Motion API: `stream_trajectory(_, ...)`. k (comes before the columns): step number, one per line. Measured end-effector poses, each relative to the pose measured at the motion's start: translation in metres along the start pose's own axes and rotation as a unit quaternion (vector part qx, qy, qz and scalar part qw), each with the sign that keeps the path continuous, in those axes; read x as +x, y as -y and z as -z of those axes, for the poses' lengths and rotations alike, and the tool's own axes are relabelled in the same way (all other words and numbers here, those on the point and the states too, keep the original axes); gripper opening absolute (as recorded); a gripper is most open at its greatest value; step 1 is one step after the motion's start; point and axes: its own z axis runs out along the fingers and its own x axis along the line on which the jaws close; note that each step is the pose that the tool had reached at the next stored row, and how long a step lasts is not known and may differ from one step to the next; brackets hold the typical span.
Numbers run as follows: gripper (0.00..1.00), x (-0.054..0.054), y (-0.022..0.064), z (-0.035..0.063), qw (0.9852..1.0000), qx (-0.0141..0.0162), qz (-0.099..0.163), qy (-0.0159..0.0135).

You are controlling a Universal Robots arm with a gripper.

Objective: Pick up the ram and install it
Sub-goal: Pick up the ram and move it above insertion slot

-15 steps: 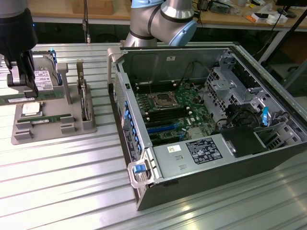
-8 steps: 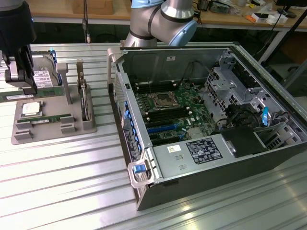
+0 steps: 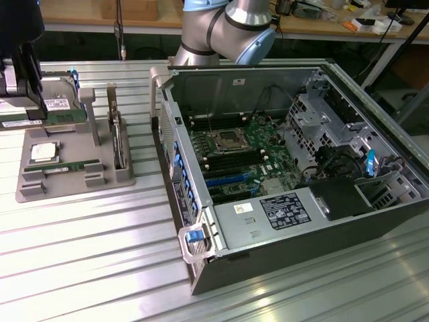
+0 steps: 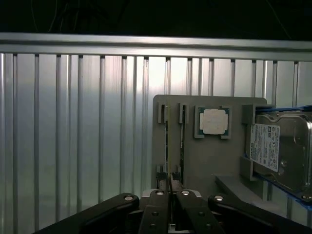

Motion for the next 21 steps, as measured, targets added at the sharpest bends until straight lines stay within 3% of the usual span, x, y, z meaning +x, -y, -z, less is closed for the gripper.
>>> stream_trajectory(21,0.12,0.0,-0.0002,0.026,1.0,0.0,0.0,0.0)
